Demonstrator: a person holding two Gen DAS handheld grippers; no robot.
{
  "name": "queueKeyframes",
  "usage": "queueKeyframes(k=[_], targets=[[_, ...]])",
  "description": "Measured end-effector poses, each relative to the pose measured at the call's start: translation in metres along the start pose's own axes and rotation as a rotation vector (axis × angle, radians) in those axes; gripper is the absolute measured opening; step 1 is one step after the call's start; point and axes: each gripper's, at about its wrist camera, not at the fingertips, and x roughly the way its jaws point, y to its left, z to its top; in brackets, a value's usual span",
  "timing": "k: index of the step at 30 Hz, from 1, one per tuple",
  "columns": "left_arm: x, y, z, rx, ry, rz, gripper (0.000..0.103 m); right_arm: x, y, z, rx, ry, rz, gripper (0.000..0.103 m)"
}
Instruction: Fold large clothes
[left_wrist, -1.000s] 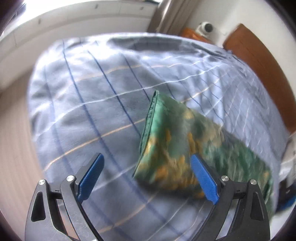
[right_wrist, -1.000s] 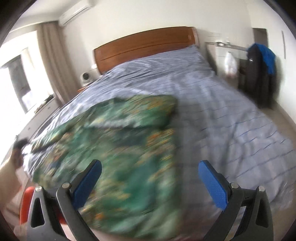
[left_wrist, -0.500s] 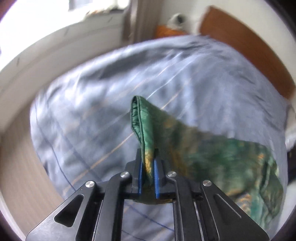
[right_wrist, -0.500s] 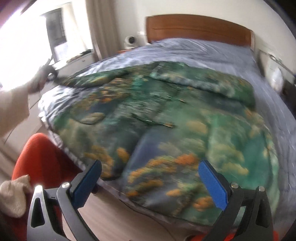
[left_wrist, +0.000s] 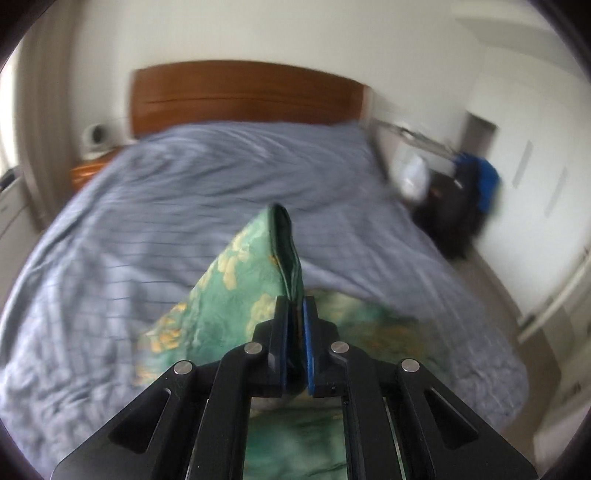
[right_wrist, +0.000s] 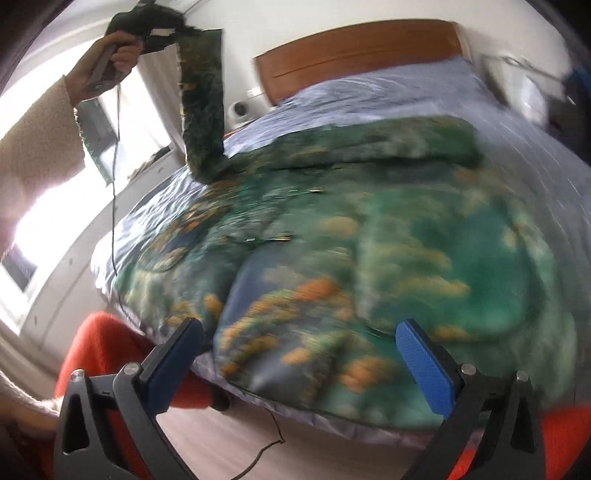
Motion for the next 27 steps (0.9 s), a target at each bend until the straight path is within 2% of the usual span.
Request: queueKeyframes(k=[2, 3, 4, 6, 8, 9, 10, 12, 14, 16, 17, 18, 20, 21, 22, 24, 26, 27], targets=[[0.044, -0.039, -0.007, 0.031, 0.035, -0.022, 0.007, -0.011, -0.008, -0.001, 0.025, -0.024, -0.021, 0.103], [0.068, -0.052, -0.012, 0.048, 0.067, -0.019, 0.015, -0.018, -0.012, -0.002, 0.035, -0.042, -0.043, 0.103], [0.092, -0.062, -0.017, 0.062, 0.108, -0.006, 0.036, -0.023, -0.015, -0.002, 0.043, -0.053, -0.057, 0.103], [0.123, -0.068, -0.037, 0.070, 0.180, 0.053, 0.055, -0.033, -0.022, -0.001, 0.061, -0.065, -0.077, 0.103], [0.122, -0.057, -0.047, 0.051, 0.171, 0.057, 0.059, -0.044, -0.030, 0.003, 0.077, -0.074, -0.087, 0.103], [0.114, -0.045, -0.050, 0.035, 0.165, 0.045, 0.066, -0.052, -0.038, 0.008, 0.093, -0.074, -0.086, 0.103], [0.104, -0.028, -0.053, 0.019, 0.156, 0.042, 0.073, -0.056, -0.044, 0.013, 0.106, -0.069, -0.079, 0.103], [0.084, 0.010, -0.059, 0.001, 0.119, 0.078, 0.080, -0.057, -0.058, 0.030, 0.149, -0.038, -0.059, 0.103], [0.059, 0.053, -0.072, -0.003, 0.075, 0.137, 0.086, -0.052, -0.072, 0.063, 0.220, 0.009, 0.015, 0.103], [0.038, 0.098, -0.096, -0.002, 0.052, 0.199, 0.091, -0.035, -0.082, 0.107, 0.335, 0.039, 0.173, 0.103], [0.034, 0.113, -0.106, -0.001, 0.059, 0.216, 0.091, -0.024, -0.084, 0.125, 0.390, 0.049, 0.238, 0.103], [0.032, 0.130, -0.122, 0.000, 0.080, 0.232, 0.091, 0.000, -0.085, 0.154, 0.468, 0.084, 0.342, 0.103], [0.034, 0.157, -0.154, 0.001, 0.136, 0.259, 0.091, 0.048, -0.082, 0.195, 0.552, 0.136, 0.483, 0.102], [0.033, 0.163, -0.171, 0.004, 0.162, 0.272, 0.091, 0.076, -0.077, 0.215, 0.546, 0.179, 0.508, 0.102], [0.036, 0.169, -0.186, 0.009, 0.185, 0.283, 0.091, 0.103, -0.072, 0.234, 0.517, 0.202, 0.473, 0.100], [0.041, 0.173, -0.210, 0.021, 0.224, 0.287, 0.091, 0.152, -0.062, 0.265, 0.417, 0.229, 0.346, 0.091], [0.048, 0.173, -0.227, 0.039, 0.254, 0.277, 0.091, 0.190, -0.058, 0.278, 0.361, 0.265, 0.246, 0.081], [0.051, 0.171, -0.232, 0.049, 0.266, 0.275, 0.091, 0.218, -0.057, 0.283, 0.359, 0.306, 0.197, 0.081]])
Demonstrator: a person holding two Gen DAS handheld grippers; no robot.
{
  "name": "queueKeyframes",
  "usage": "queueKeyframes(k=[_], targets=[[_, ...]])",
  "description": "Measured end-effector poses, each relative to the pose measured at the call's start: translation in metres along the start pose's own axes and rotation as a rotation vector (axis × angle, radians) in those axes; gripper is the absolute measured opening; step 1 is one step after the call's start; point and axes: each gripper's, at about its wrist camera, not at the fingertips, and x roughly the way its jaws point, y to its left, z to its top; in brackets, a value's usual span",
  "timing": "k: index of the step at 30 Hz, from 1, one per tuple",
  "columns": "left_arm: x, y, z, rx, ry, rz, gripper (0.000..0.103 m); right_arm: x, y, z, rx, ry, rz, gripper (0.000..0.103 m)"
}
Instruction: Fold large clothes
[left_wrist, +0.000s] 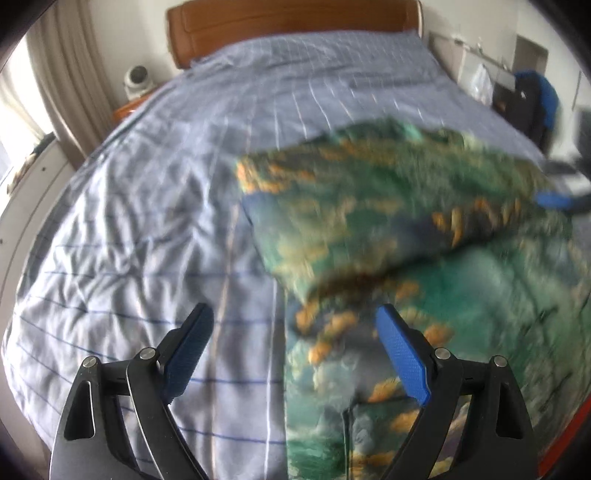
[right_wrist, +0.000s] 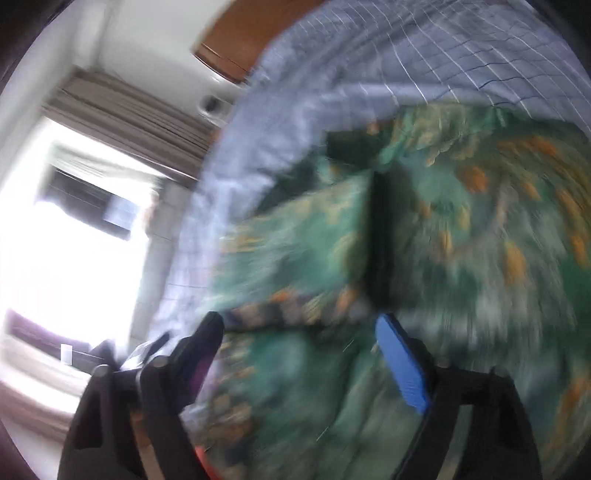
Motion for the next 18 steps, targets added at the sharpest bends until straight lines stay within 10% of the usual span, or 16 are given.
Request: queueKeyframes(k=[4, 6, 15, 18], targets=[[0.026, -0.006, -0.001, 0.008, 0.049, 0.036, 0.091, 0.047, -0.001, 0.016, -0.007, 0.049, -0.057, 0.065], [0.037, -0.002, 0.002, -0.030, 0.066, 0.036, 0.091, 0.063, 0.001, 0.019, -0.042, 0.078, -0.153, 0.016], [0.065, 0.003, 0.037, -0.229, 0.027, 0.118, 0.080, -0.014, 0.045, 0.038, -0.118, -0.179, -0.017, 0.011], [0.064, 0.023, 0.040, -0.391, 0.011, 0.015, 0.074, -0.044, 0.059, 0.041, -0.165, -0.271, -0.064, 0.010]])
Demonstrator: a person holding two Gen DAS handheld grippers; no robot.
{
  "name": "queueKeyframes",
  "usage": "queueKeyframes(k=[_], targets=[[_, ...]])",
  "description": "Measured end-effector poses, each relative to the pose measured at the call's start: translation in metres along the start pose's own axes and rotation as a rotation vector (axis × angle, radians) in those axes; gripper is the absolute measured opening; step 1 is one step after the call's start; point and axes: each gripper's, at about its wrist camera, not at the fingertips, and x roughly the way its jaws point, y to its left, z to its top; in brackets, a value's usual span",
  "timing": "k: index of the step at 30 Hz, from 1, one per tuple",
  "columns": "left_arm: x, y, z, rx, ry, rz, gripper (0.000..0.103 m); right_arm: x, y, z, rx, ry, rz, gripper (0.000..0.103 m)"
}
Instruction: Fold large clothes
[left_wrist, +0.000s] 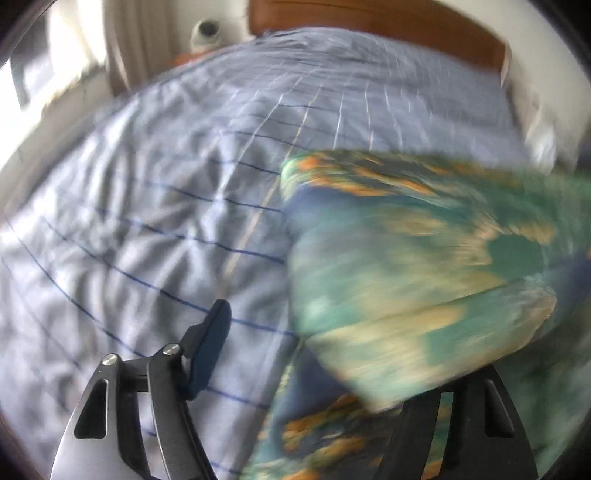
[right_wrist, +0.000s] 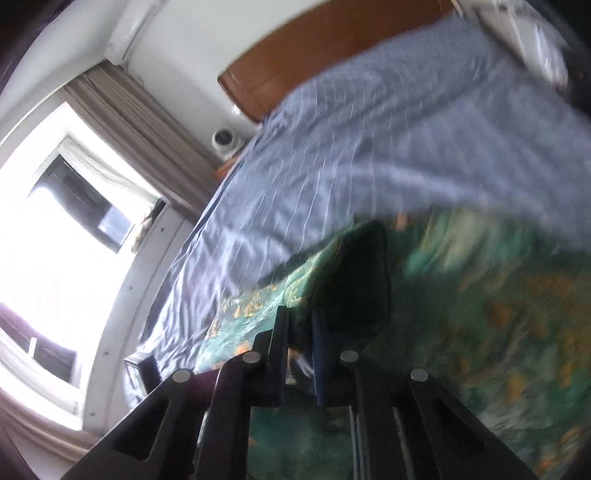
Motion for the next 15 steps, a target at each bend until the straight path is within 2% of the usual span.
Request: queueKeyframes(k=[2, 4, 6, 8, 10, 12, 14, 15], targets=[[-0.001, -0.002, -0.002, 0.018, 0.010, -0.035, 0.075, -0.009, -0.008, 0.003, -0.007, -0.028, -0.059, 0.010], [0.004, -0.013, -0.009, 0.097, 0.024, -0.002, 0.076, -0.008, -0.030, -0.005, 0.000, -0.002, -0.126, 0.010], [0.016, -0.018, -0.017, 0.141, 0.079, 0.040, 0.075, 0.020, -0.058, -0.025, 0.016, 0.087, -0.210, 0.010], [0.024, -0.010, -0.022, 0.119, 0.128, 0.042, 0.076, 0.057, -0.083, -0.050, 0.032, 0.213, -0.260, 0.011], [0.018, 0.005, -0.026, 0.077, 0.130, 0.034, 0.083, 0.074, -0.095, -0.069, 0.049, 0.226, -0.243, 0.014], [0.006, 0.022, -0.032, 0.057, 0.120, 0.056, 0.088, 0.072, -0.096, -0.076, 0.069, 0.186, -0.176, 0.023], [-0.006, 0.040, -0.037, 0.038, 0.117, 0.065, 0.088, 0.063, -0.096, -0.075, 0.108, 0.173, -0.095, 0.048], [-0.014, 0.050, -0.040, 0.021, 0.120, 0.053, 0.088, 0.059, -0.094, -0.075, 0.109, 0.166, -0.085, 0.051]])
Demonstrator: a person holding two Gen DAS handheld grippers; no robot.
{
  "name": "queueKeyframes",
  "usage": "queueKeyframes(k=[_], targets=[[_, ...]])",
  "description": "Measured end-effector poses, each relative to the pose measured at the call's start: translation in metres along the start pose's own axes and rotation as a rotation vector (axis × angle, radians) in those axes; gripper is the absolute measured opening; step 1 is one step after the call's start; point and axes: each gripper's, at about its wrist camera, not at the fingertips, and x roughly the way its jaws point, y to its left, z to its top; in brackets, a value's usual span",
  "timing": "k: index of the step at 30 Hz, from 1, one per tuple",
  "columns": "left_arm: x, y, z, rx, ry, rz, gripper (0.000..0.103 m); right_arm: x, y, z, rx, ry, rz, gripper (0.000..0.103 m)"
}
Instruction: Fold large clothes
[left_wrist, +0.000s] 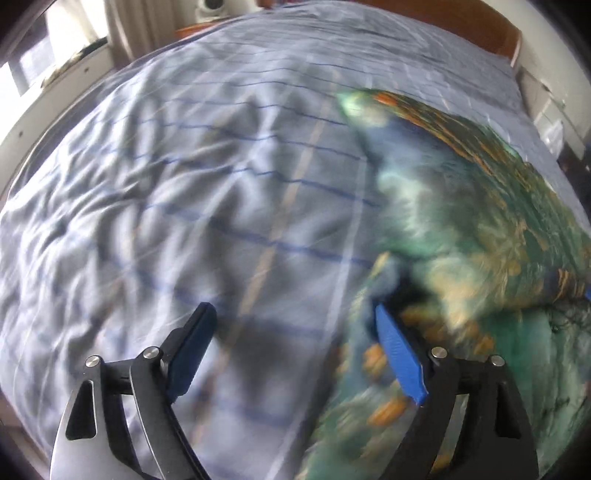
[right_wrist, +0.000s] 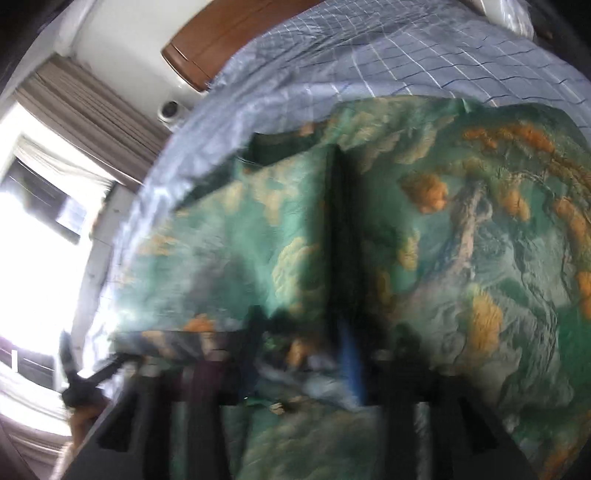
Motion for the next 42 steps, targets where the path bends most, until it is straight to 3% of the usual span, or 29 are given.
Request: queueKeyframes(k=[3, 6, 8, 10, 15, 21, 26, 28, 31, 34, 39, 42], targets=[[-0.028, 0.028, -0.019, -0.035, -0.022, -0.007, 0.088, -0.039, 0.008, -0.004, -0.029, -0.081, 0.000, 0.055], [-0.057, 0.053, -0.046, -0.056, -0.061, -0.065, 0.091, -0.090, 0.009, -0.023, -0.044, -0.136, 0.025, 0.063], [-0.080, 0.067, -0.075, -0.086, -0.086, -0.116, 0.093, -0.126, 0.004, -0.050, -0.064, -0.170, 0.026, 0.072], [-0.093, 0.070, -0.097, -0.098, -0.104, -0.159, 0.096, -0.158, -0.005, -0.082, -0.100, -0.205, -0.011, 0.073], [-0.106, 0.068, -0.166, -0.073, -0.097, -0.232, 0.096, -0.216, -0.041, -0.189, -0.159, -0.269, -0.187, 0.073], [-0.100, 0.061, -0.206, -0.084, -0.050, -0.310, 0.096, -0.250, -0.085, -0.274, -0.047, -0.286, -0.210, 0.074], [-0.106, 0.051, -0.200, -0.016, -0.086, -0.322, 0.097, -0.250, -0.105, -0.286, -0.046, -0.224, -0.189, 0.076], [-0.100, 0.047, -0.195, -0.003, -0.053, -0.287, 0.096, -0.240, -0.118, -0.279, -0.009, -0.176, -0.151, 0.076], [-0.118, 0.042, -0.202, 0.024, -0.117, -0.248, 0.096, -0.235, -0.124, -0.276, 0.031, -0.173, -0.162, 0.076], [-0.142, 0.033, -0.208, 0.063, -0.211, -0.153, 0.097, -0.249, -0.113, -0.285, -0.002, -0.276, -0.169, 0.076], [-0.158, 0.025, -0.209, 0.086, -0.300, 0.021, 0.097, -0.262, -0.093, -0.310, -0.104, -0.462, -0.386, 0.077], [-0.157, 0.024, -0.211, 0.088, -0.321, 0.070, 0.097, -0.270, -0.086, -0.320, -0.119, -0.528, -0.391, 0.076]])
